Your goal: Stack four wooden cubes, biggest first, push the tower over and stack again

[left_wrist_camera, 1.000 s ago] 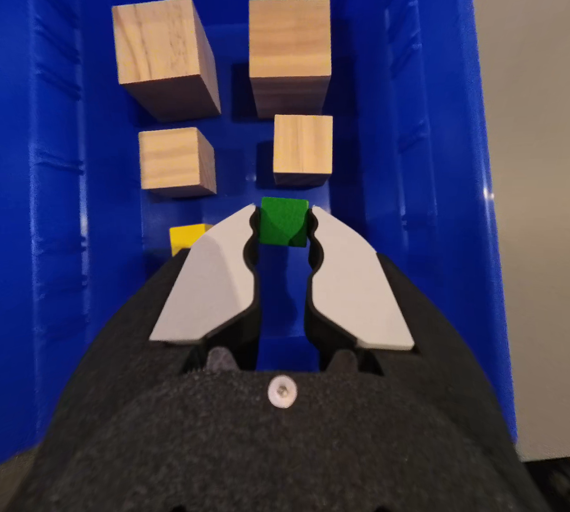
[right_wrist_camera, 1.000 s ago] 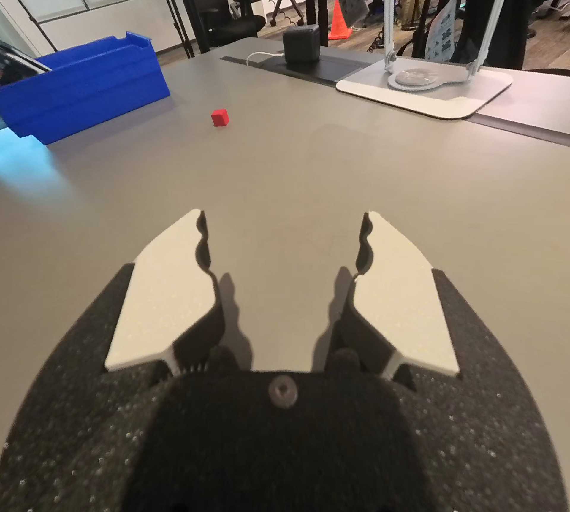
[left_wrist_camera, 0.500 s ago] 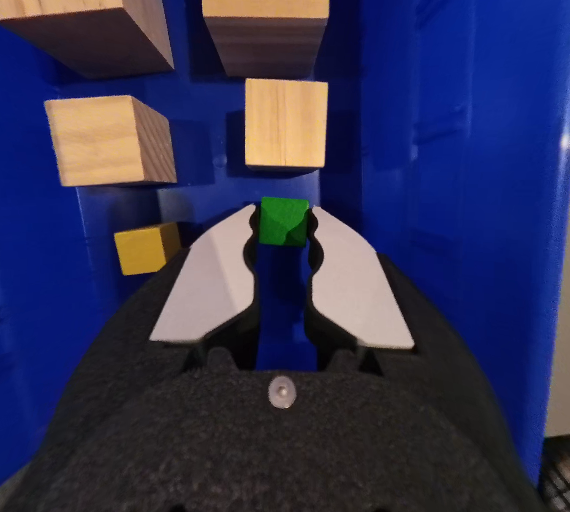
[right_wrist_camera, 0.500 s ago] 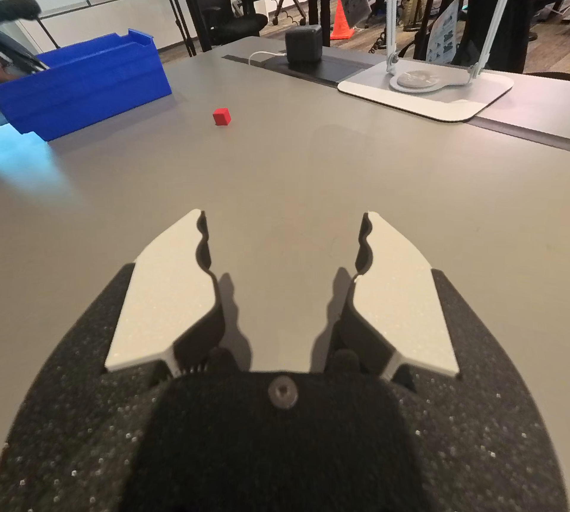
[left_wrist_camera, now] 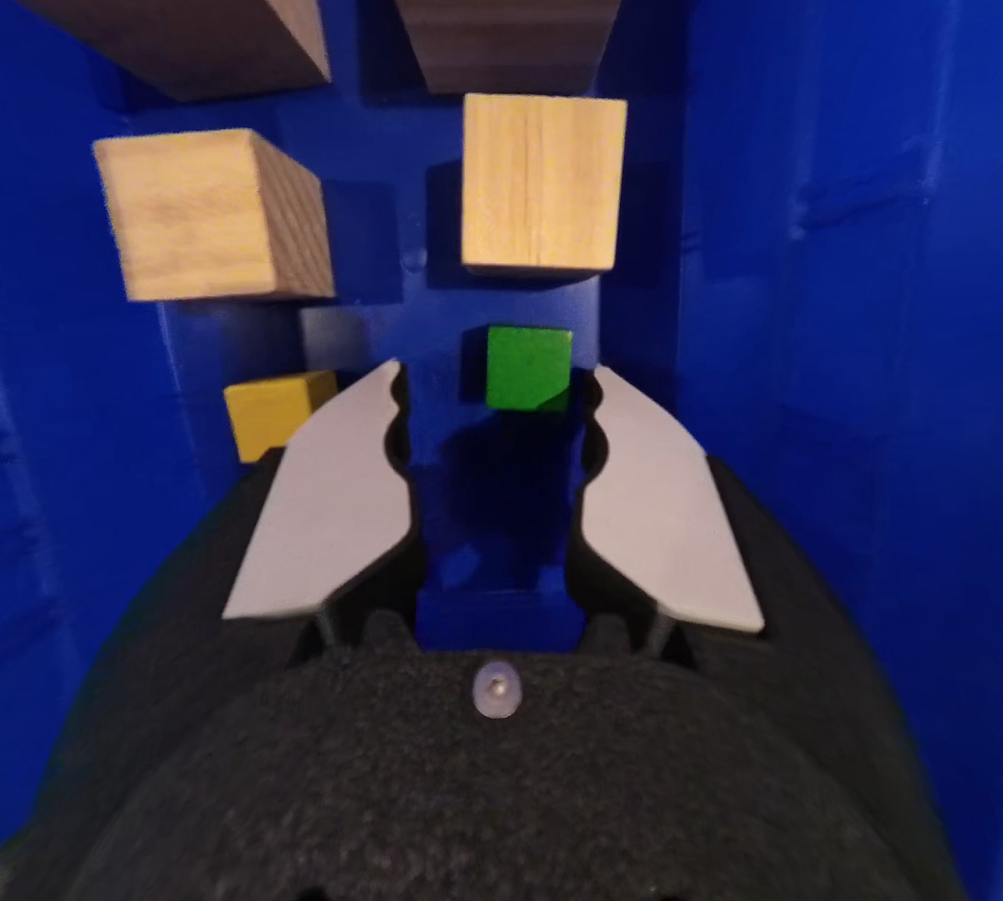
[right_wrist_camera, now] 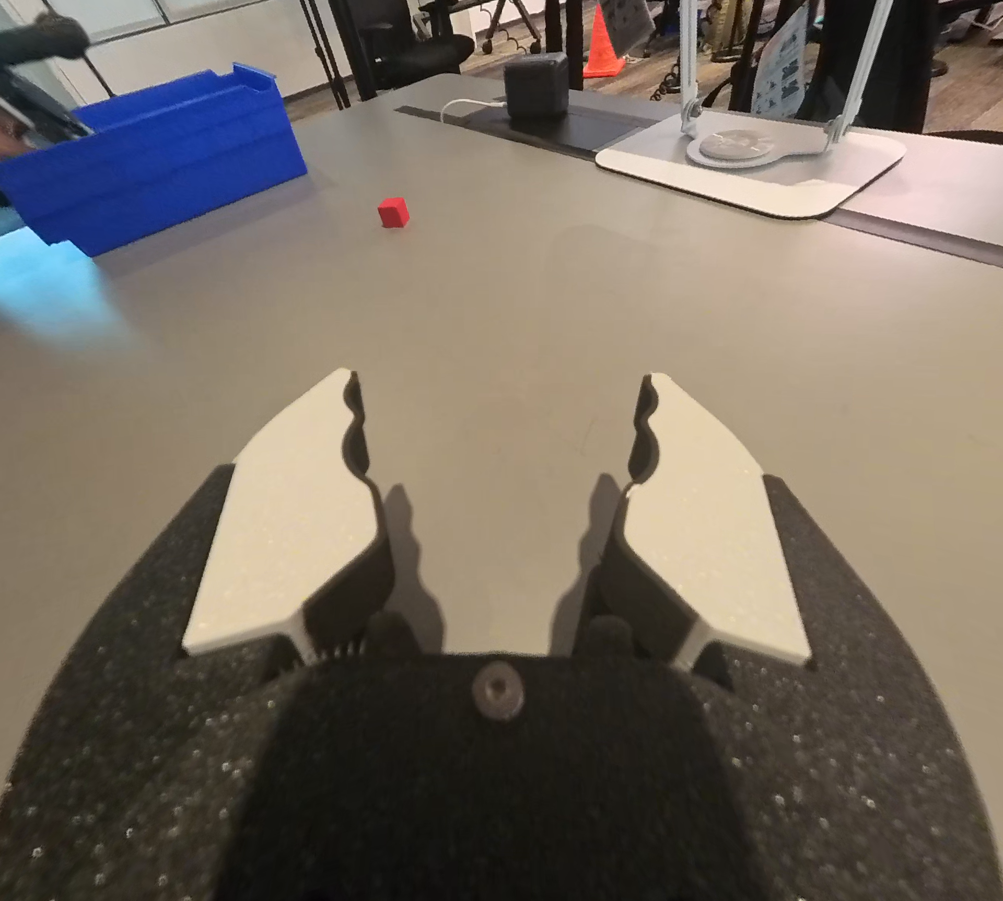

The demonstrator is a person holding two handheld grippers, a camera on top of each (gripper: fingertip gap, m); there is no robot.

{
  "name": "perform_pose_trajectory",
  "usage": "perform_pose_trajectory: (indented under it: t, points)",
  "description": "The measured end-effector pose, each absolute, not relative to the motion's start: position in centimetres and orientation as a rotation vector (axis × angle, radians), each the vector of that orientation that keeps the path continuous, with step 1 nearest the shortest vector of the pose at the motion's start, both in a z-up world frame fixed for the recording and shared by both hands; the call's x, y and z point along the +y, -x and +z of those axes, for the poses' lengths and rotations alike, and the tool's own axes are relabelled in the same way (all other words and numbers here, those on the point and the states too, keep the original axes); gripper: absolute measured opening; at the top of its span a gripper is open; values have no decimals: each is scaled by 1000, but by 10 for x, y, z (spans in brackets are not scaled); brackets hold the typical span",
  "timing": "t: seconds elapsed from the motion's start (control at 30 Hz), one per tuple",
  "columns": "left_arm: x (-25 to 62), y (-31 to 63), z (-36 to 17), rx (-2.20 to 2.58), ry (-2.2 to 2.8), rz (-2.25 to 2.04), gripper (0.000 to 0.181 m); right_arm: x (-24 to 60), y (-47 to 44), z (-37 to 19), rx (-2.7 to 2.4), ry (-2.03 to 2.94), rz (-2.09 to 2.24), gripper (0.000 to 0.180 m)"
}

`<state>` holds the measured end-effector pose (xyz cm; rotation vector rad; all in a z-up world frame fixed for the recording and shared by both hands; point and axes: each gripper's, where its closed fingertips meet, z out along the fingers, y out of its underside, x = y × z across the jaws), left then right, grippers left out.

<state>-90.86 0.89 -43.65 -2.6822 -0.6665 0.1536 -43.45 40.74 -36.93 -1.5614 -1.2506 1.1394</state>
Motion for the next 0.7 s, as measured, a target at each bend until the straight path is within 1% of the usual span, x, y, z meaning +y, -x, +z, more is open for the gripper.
perform_pose_trajectory:
  t: [0.1,0.23,0.37,0.43,0.53,0.6,0.7]
  points:
    - [-1,915,-407,-671,2597,156,70,408,434,-368,-1241,1557,1146,95]
    - [-9,931,-331,-650,2399,201,78,407,434,-366,-1245,1550,1144,95]
    - [19,917,-245,-479,2177,224,73,405,436,-366,-1251,1544,1146,95]
    - [48,891,-218,-367,2116,192,73,404,437,-365,-1252,1539,1148,95]
    - [100,842,-202,-198,2089,166,75,402,437,-364,-1256,1531,1146,95]
    - [139,806,-199,-55,2066,154,72,402,437,-365,-1260,1530,1143,95]
    - [193,761,-215,154,2075,146,67,401,437,-367,-1265,1534,1155,95]
